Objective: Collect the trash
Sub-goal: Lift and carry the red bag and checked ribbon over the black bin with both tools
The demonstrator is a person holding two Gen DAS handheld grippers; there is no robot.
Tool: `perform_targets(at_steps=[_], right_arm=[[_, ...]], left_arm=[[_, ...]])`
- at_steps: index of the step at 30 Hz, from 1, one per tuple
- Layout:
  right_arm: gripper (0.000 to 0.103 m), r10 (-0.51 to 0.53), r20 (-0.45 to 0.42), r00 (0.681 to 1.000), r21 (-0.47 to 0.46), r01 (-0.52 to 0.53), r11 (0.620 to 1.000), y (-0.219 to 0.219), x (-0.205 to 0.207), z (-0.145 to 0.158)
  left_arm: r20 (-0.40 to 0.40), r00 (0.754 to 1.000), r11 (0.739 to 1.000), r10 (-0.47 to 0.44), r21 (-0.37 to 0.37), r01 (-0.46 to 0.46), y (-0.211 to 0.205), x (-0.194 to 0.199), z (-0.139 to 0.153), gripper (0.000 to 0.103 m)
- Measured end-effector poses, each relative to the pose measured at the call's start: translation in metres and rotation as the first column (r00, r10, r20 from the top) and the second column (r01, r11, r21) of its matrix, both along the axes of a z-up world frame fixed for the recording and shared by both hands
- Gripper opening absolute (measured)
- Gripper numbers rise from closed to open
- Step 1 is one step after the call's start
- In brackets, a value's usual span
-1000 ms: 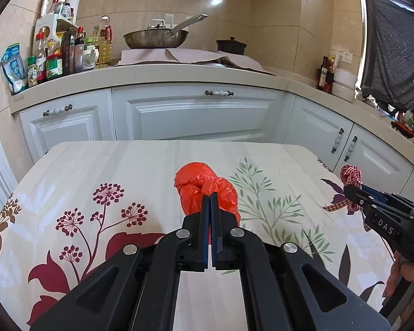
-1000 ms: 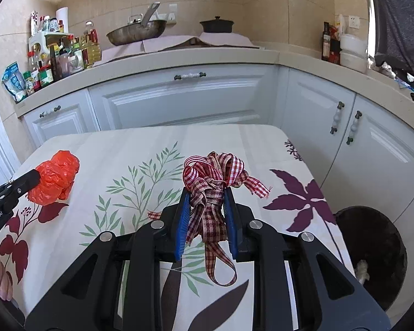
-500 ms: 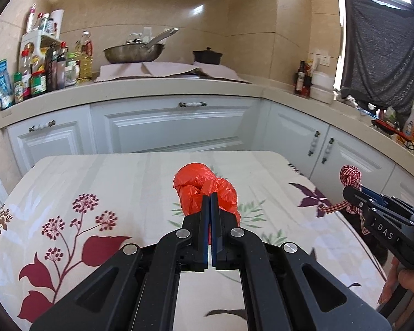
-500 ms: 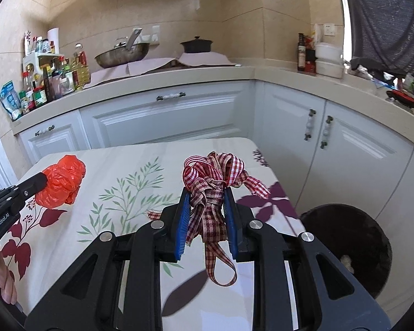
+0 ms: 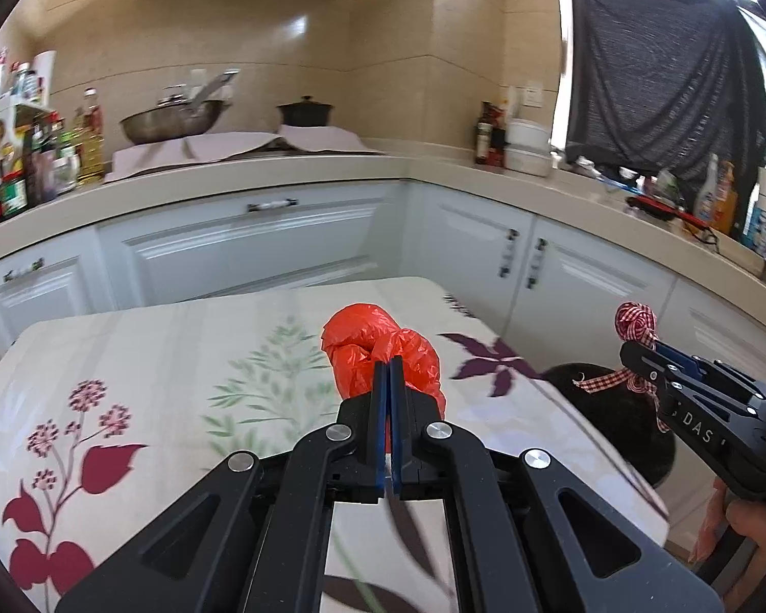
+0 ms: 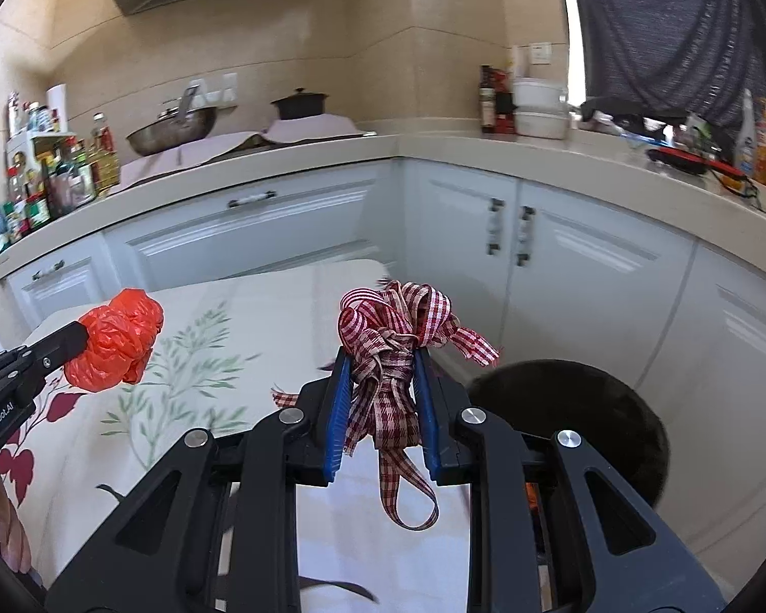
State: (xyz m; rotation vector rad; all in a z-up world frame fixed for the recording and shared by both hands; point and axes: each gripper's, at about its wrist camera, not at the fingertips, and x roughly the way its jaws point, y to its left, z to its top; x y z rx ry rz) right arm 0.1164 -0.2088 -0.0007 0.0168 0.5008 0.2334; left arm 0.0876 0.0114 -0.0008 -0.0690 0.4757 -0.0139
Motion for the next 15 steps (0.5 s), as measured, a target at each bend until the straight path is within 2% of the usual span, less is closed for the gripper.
perform_targets(at_steps=[15], right_arm=[[0.023, -0.155, 0.008, 0.988, 0.008, 0.155, 0.988, -0.083, -0.006, -0.003]], left_arm=[[0.019, 0.981, 0.982, -0.191, 0.017, 0.191, -0.094, 0.016, 0.004, 0.001]])
